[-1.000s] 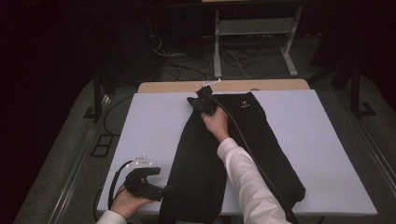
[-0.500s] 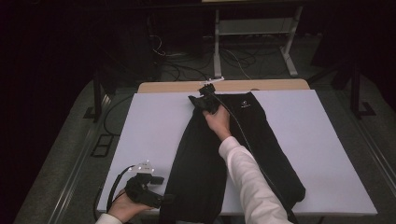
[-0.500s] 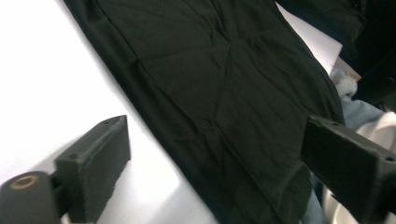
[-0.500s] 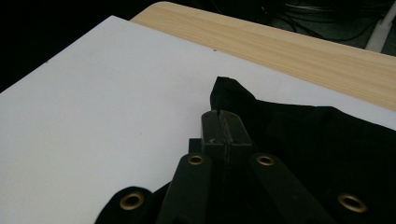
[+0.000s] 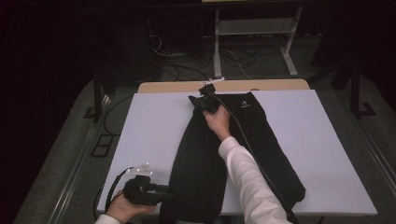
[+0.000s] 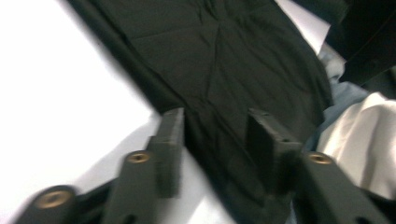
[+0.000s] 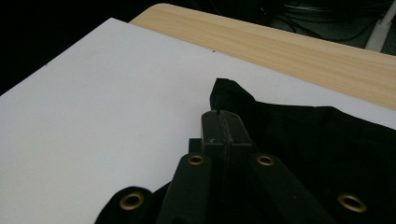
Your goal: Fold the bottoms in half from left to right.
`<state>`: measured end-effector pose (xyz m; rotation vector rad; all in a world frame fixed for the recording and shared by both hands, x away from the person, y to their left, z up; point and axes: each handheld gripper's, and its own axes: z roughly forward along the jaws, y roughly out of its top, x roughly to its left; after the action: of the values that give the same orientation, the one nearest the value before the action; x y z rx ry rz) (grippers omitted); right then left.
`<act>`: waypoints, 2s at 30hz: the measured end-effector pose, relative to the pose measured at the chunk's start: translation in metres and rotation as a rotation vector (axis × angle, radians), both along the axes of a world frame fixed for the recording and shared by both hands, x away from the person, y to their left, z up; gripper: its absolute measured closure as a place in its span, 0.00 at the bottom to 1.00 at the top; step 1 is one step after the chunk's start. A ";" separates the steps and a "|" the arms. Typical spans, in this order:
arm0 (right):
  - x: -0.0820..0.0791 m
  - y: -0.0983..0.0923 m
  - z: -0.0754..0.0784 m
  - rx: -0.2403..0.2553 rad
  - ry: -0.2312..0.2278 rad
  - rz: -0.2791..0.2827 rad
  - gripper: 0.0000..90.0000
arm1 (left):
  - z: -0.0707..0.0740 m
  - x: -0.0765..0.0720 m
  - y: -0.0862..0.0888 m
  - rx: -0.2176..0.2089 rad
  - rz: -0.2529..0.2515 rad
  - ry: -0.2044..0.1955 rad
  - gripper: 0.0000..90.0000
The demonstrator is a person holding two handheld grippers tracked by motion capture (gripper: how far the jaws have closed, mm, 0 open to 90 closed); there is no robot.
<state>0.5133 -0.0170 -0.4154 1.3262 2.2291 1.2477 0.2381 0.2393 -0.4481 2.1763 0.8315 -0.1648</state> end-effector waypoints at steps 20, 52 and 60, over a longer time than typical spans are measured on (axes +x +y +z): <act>0.000 -0.007 0.001 0.004 -0.005 -0.004 0.99 | 0.003 0.006 0.003 -0.096 -0.022 0.013 0.99; 0.002 -0.059 0.031 -0.020 -0.011 -0.021 0.99 | 0.026 0.015 -0.054 -0.228 -0.191 -0.024 0.99; 0.001 -0.078 0.034 -0.023 -0.003 -0.034 0.99 | 0.026 0.019 -0.077 -0.236 -0.234 -0.019 0.99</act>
<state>0.5143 -0.0953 -0.3810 1.3469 2.2033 1.2074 0.2568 0.1625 -0.4217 2.0420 0.5158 -0.3408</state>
